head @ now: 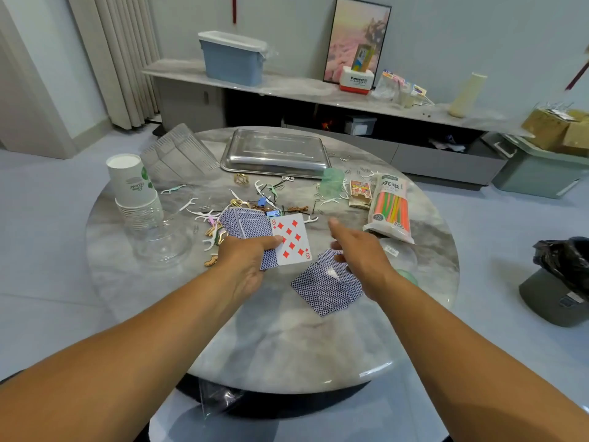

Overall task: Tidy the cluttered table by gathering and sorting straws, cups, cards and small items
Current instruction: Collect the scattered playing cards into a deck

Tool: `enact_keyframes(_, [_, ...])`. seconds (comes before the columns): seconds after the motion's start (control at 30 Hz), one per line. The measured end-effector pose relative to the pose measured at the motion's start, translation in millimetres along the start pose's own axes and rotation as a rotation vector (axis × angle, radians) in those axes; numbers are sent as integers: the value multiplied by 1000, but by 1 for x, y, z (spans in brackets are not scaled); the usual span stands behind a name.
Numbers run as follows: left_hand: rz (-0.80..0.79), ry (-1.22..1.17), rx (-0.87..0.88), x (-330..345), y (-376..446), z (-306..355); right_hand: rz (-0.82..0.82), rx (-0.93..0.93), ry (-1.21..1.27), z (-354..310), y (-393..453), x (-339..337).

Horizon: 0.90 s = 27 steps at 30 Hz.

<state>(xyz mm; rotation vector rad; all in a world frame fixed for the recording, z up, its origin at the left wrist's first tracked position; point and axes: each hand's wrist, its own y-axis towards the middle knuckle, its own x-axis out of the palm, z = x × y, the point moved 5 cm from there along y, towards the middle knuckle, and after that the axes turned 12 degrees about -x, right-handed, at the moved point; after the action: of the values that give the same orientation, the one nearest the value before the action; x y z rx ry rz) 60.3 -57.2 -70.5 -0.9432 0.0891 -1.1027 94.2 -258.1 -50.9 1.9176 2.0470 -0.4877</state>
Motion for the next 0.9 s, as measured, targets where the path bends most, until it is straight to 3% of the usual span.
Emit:
enact_keyframes(0.1, [-92,-2,-48,9,-5,-8,-188,-55,276,-19,-7,25])
enact_keyframes(0.17, [-139,-18,-67,12,-5,-9,-30,-134,225,-20,-6,21])
enact_keyframes(0.23, [-169,-58,-65,11,-4,-8,153,-253,-197,-18,-1,6])
enact_keyframes(0.27, [-176,-83,-65,10,-1,-7,163,-320,-506,-16,1,0])
enact_keyframes(0.33, [-172,-93,-56,9,2,-4,28,-378,-977,-8,0,4])
enact_keyframes(0.43, [-150,-37,-8,9,3,-5,-347,-316,-1280,11,-9,27])
enact_keyframes(0.5, [-110,-20,18,7,5,-5,-307,-260,-1102,6,-12,27])
enact_keyframes(0.57, [-96,-2,42,8,4,-6,-112,-149,-522,-2,-6,18])
enact_keyframes(0.63, [-97,16,61,9,3,-7,-119,-52,20,-8,-7,21])
enact_keyframes(0.67, [-106,15,58,11,2,-8,-159,-39,141,-10,-8,24])
enact_keyframes(0.77, [-117,1,27,12,2,-10,-224,-29,195,-7,-8,29])
enact_keyframes(0.9, [2,-50,46,1,10,-6,-76,67,135,10,6,7])
